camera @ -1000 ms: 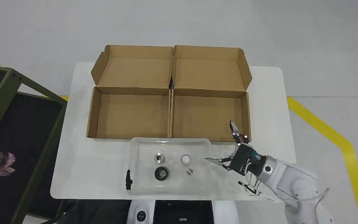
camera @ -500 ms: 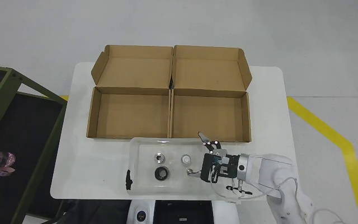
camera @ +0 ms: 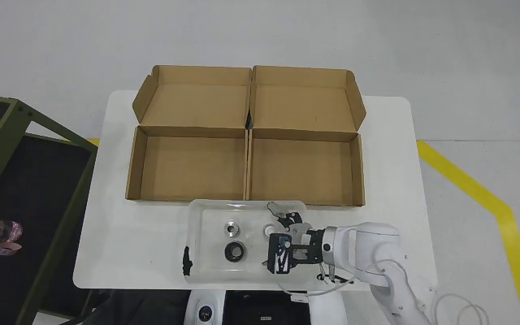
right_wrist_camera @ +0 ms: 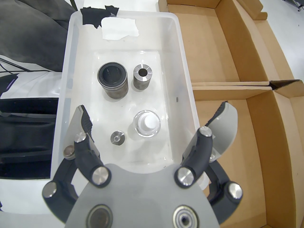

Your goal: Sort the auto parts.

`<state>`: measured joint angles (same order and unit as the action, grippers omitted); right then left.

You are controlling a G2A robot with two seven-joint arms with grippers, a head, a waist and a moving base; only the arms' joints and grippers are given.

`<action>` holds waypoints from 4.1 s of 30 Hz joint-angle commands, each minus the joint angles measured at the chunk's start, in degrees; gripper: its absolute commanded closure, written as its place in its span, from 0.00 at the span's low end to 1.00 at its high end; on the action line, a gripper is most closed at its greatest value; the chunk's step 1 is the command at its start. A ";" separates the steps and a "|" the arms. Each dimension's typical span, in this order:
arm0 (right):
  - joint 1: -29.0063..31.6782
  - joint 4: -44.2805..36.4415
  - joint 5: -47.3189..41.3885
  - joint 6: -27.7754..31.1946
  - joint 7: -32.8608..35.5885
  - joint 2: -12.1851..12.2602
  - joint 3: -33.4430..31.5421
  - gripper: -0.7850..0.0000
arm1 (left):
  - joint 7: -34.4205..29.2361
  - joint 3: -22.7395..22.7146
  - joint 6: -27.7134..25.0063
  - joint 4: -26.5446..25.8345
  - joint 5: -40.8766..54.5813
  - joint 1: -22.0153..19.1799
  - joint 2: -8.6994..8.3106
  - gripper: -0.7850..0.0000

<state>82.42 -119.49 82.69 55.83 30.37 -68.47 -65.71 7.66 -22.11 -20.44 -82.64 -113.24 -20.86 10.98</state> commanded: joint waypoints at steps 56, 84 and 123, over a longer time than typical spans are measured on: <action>-5.27 3.85 -7.08 -4.61 3.27 2.67 4.26 1.00 | 0.00 0.00 0.00 0.00 0.00 0.00 0.00 0.00; -8.90 -0.75 -13.44 -9.81 -16.30 3.09 1.45 1.00 | 0.00 0.00 0.00 0.00 0.00 0.00 0.00 0.00; -20.71 13.25 -18.93 -14.42 -13.96 3.04 -0.51 1.00 | 0.00 0.00 0.00 0.00 0.00 0.00 0.00 0.00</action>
<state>62.18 -106.97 63.55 41.69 16.34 -65.37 -66.56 7.66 -22.11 -20.44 -82.64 -113.24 -20.86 10.98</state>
